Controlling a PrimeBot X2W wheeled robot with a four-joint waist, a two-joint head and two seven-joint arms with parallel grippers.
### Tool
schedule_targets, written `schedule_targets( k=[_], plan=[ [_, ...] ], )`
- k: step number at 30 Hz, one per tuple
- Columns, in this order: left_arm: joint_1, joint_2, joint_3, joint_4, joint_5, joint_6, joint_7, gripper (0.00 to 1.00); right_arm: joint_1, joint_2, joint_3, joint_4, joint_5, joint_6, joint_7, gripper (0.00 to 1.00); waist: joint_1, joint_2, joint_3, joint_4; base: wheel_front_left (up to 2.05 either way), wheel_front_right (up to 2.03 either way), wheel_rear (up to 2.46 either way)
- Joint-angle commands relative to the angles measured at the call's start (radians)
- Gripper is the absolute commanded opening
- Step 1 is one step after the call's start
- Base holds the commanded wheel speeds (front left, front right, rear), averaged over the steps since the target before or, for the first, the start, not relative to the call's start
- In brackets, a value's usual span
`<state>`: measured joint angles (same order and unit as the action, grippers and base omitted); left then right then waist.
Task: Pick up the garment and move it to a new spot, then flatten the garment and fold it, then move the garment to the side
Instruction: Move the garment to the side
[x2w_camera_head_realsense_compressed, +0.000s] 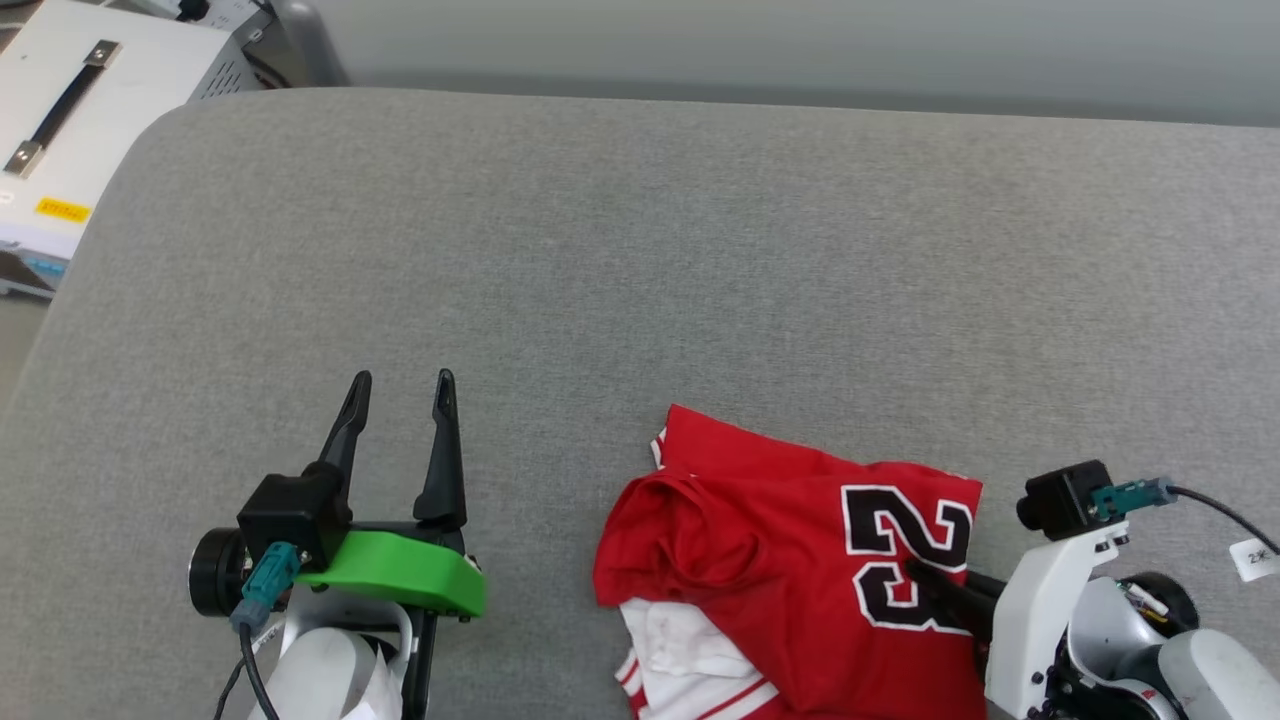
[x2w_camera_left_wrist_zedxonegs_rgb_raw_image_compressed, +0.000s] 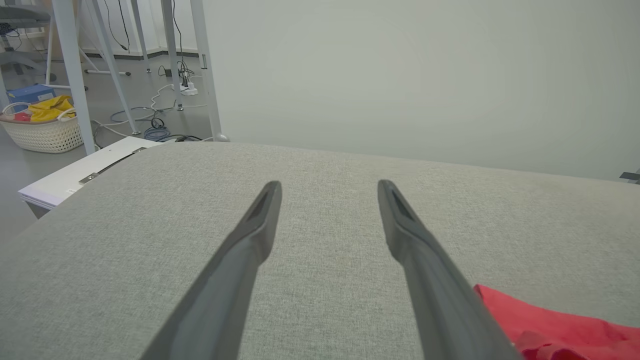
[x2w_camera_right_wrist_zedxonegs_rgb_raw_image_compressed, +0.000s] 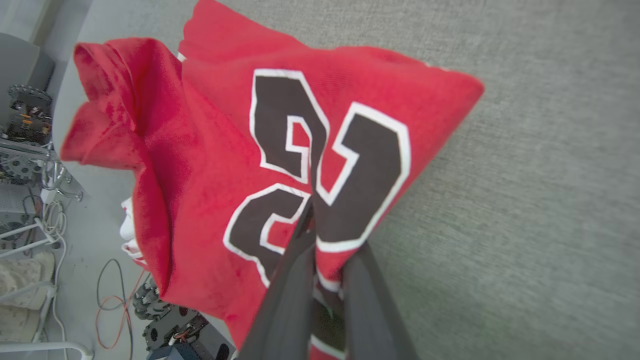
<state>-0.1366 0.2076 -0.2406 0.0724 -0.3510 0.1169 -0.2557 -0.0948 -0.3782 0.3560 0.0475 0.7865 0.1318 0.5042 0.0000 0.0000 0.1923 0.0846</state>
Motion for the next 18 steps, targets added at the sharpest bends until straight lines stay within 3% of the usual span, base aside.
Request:
schedule_targets(
  k=[1,9,18],
  plan=[
    [0.011,-0.007,0.009,-0.003,0.007,-0.006,-0.006,1.0,-0.03,-0.029,0.002,-0.025,-0.036,-0.001,0.012,0.0,0.0,0.0,-0.033,-0.057,0.0,0.0,0.0],
    [0.026,-0.005,0.03,-0.026,0.02,-0.015,-0.006,1.0,-0.084,-0.145,0.022,-0.185,-0.189,-0.001,0.107,0.0,0.0,0.0,-0.036,-0.241,0.0,0.0,0.0],
    [-0.017,0.015,0.01,-0.059,0.058,-0.017,0.01,1.0,-0.135,-0.159,-0.017,-0.185,-0.2,-0.001,0.138,0.0,0.0,0.0,0.041,-0.46,0.0,0.0,0.0]
  ],
)
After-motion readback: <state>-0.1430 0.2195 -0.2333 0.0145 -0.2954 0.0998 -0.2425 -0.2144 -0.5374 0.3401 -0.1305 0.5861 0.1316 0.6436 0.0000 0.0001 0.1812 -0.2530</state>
